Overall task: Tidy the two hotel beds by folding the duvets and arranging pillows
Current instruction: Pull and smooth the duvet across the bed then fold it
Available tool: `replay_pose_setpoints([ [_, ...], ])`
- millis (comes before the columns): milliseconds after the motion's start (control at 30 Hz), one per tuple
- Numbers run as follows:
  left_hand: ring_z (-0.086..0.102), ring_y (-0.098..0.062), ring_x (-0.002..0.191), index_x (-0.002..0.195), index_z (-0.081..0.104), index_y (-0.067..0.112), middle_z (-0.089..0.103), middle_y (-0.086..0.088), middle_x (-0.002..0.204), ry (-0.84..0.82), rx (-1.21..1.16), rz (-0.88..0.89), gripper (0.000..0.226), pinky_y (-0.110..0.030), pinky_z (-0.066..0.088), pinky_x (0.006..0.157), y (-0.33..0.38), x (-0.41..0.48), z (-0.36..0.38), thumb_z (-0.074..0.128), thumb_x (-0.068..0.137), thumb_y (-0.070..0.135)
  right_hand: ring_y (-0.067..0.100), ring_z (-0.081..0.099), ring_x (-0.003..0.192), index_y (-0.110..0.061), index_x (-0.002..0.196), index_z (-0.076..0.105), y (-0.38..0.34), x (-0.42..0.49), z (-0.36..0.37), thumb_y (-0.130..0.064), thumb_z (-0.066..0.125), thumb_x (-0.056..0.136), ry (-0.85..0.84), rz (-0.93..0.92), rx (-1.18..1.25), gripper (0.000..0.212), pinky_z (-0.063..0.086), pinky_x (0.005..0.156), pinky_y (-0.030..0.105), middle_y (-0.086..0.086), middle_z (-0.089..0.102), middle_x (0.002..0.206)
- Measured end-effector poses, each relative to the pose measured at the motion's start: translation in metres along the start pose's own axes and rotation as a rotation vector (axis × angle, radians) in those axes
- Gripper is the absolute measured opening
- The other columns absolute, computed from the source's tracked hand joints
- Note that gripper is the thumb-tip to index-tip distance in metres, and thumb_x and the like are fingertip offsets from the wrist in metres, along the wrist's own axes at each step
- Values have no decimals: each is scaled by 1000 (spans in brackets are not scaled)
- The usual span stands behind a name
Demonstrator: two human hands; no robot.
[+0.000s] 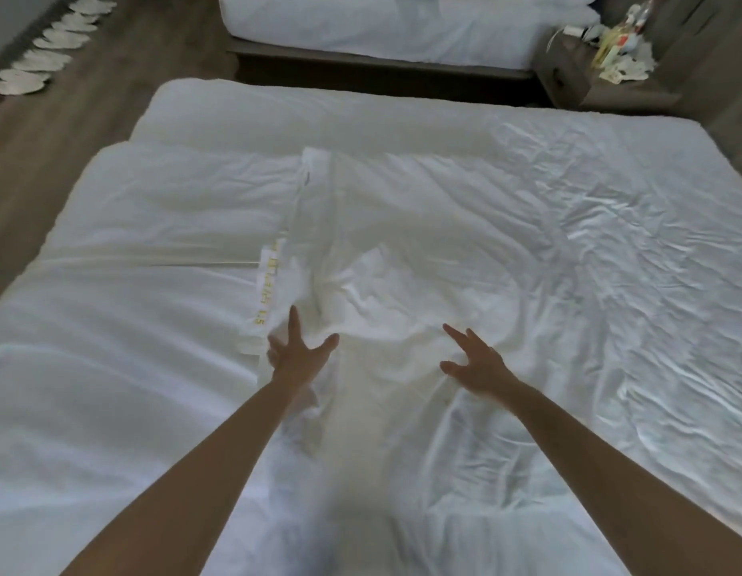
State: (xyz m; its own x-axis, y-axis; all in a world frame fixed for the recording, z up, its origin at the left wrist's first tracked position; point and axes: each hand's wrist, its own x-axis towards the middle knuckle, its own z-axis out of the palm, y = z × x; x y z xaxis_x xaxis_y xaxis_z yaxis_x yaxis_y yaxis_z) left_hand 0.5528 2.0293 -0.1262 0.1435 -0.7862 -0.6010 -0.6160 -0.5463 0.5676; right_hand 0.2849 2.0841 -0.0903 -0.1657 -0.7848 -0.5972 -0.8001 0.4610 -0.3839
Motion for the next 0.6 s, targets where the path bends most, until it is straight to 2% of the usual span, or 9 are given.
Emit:
replay_pose_setpoints([
  [67, 7, -41, 145, 149, -7, 47, -5, -20, 158, -27, 56, -73, 102, -53, 19, 115, -20, -16, 13, 62, 77, 69, 35, 7, 148, -47, 150, 15, 10, -6, 5, -41, 52, 96, -7, 23, 3, 66, 15, 116, 56, -1, 5, 163],
  [167, 22, -40, 136, 148, -7, 49, 14, -23, 149, -17, 97, -206, 110, -57, 28, 109, -40, -37, 29, 61, 67, 79, 33, 10, 147, -47, 149, 19, 25, -17, 18, -41, 54, 95, 5, 34, 54, 64, 17, 116, 55, -2, 7, 162],
  [233, 33, -40, 132, 149, -5, 46, 26, -22, 146, -35, 41, -247, 110, -54, 33, 107, -52, -47, 33, 60, 67, 80, 32, 15, 147, -46, 148, 23, 34, -25, 30, -38, 55, 95, 31, 10, 84, 62, 20, 116, 54, 0, 12, 162],
  [300, 42, -37, 131, 153, 5, 37, 40, -16, 146, -29, 9, -176, 101, -45, 37, 106, -61, -55, 33, 62, 76, 69, 30, 19, 146, -46, 147, 27, 38, -34, 41, -35, 55, 95, 72, -16, 103, 60, 21, 115, 56, 0, 18, 161],
  [367, 47, -33, 128, 150, 28, 25, 50, -11, 142, 81, -9, -12, 73, -38, 38, 103, -60, -64, 29, 62, 88, 46, 27, 20, 146, -48, 146, 29, 40, -42, 48, -34, 56, 94, 91, -42, 127, 60, 19, 114, 59, -1, 20, 160],
  [433, 53, -31, 122, 140, 48, 19, 59, -11, 133, 194, -26, 151, 51, -34, 41, 97, -49, -72, 16, 61, 92, 30, 25, 20, 146, -48, 145, 29, 42, -50, 50, -34, 56, 94, 119, -77, 119, 60, 16, 115, 60, -2, 21, 160],
  [533, 61, -32, 109, 127, 62, 20, 68, -12, 115, 282, -26, 255, 37, -30, 44, 82, -45, -77, -12, 62, 91, 27, 26, 17, 147, -44, 148, 26, 49, -65, 47, -40, 50, 94, 175, -128, 46, 59, 14, 114, 59, -2, 18, 160],
  [600, 60, -35, 108, 128, 60, 25, 67, -12, 116, 288, 81, 230, 36, -32, 43, 80, -65, -78, -24, 56, 93, 27, 23, 7, 149, -40, 151, 21, 56, -73, 48, -40, 44, 98, 139, -104, -76, 57, 4, 116, 52, -2, 10, 162],
])
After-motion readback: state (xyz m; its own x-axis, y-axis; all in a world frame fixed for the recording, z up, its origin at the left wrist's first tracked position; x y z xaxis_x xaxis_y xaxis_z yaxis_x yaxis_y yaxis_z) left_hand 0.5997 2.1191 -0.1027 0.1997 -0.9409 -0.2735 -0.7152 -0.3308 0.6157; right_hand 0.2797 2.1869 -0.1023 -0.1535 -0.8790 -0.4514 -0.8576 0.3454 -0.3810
